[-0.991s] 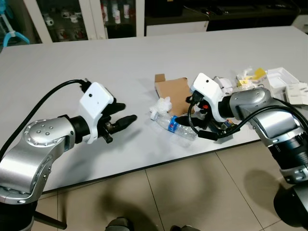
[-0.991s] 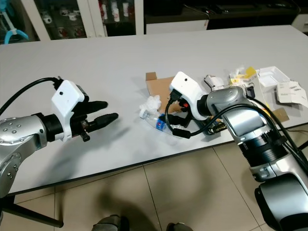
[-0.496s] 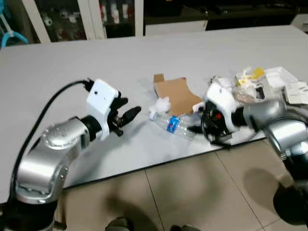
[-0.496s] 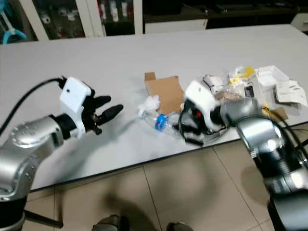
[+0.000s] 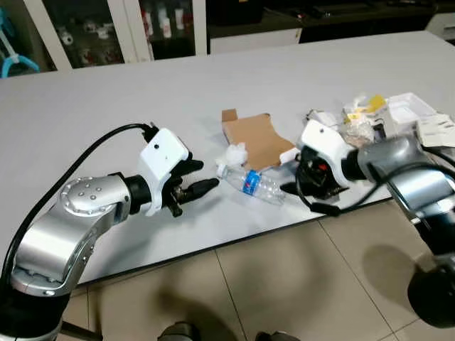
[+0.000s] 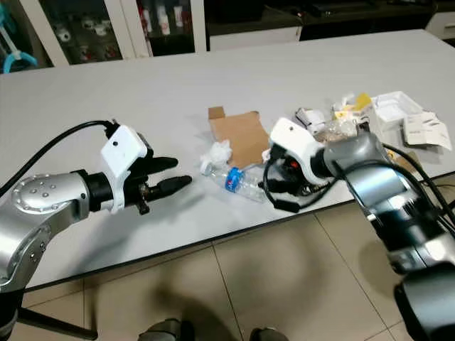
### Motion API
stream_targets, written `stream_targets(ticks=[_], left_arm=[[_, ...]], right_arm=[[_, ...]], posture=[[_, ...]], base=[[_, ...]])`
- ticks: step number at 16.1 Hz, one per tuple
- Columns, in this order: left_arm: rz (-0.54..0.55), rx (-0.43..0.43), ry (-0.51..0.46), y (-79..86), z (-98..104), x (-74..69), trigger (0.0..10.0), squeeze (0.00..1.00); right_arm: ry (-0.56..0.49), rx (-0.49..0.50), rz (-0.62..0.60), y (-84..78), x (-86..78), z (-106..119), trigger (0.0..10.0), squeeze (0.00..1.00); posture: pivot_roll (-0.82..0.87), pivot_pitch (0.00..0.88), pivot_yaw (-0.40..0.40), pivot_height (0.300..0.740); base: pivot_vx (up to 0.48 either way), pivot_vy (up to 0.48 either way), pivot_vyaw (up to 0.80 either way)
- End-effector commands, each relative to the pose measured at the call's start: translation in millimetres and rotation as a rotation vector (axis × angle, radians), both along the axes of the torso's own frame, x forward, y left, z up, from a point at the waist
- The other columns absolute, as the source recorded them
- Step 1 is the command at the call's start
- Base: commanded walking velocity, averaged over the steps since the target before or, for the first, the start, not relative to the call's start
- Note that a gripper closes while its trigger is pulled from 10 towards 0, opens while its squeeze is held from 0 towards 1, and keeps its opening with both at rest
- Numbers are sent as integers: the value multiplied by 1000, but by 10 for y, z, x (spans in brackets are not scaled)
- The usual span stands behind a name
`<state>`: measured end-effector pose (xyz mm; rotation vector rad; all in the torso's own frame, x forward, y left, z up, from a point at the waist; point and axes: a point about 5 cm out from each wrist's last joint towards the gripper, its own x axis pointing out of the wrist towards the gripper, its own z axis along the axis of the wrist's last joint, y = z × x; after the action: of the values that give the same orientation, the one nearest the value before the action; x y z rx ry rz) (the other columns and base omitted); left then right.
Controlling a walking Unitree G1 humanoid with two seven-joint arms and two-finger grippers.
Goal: Picking trash to rubbish bin
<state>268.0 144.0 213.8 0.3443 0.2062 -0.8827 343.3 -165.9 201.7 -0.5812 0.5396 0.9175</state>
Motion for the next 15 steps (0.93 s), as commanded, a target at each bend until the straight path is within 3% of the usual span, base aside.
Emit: stream_targets(ticks=[1, 3, 5, 7, 11, 15], left_arm=[[-59, -11, 6, -54, 27, -47, 10000, 0], [-57, -12, 0, -57, 86, 3, 10000, 0], [-56, -82, 0, -55, 199, 44, 10000, 0], [-85, -88, 1, -74, 230, 40, 10000, 0], [-199, -94, 60, -160, 195, -70, 10000, 0], [-231, -124, 90, -205, 182, -136, 10000, 0]], right_arm=[[-2, -2, 15, 16, 39, 24, 10000, 0], [9, 33, -12, 54, 146, -12, 10000, 0], [63, 65, -23, 113, 191, -95, 10000, 0], [69, 15, -2, 105, 189, -133, 10000, 0], [74, -6, 7, 109, 236, -141, 10000, 0], [107, 21, 25, 150, 213, -271, 10000, 0]], posture=[[-16, 96, 3, 740], [5, 132, 9, 740], [2, 143, 19, 740], [-2, 133, 12, 740], [-17, 136, 12, 740], [-15, 150, 6, 740]], base=[[0, 0, 0], [0, 0, 0], [0, 0, 0], [0, 0, 0], [0, 0, 0], [0, 0, 0]])
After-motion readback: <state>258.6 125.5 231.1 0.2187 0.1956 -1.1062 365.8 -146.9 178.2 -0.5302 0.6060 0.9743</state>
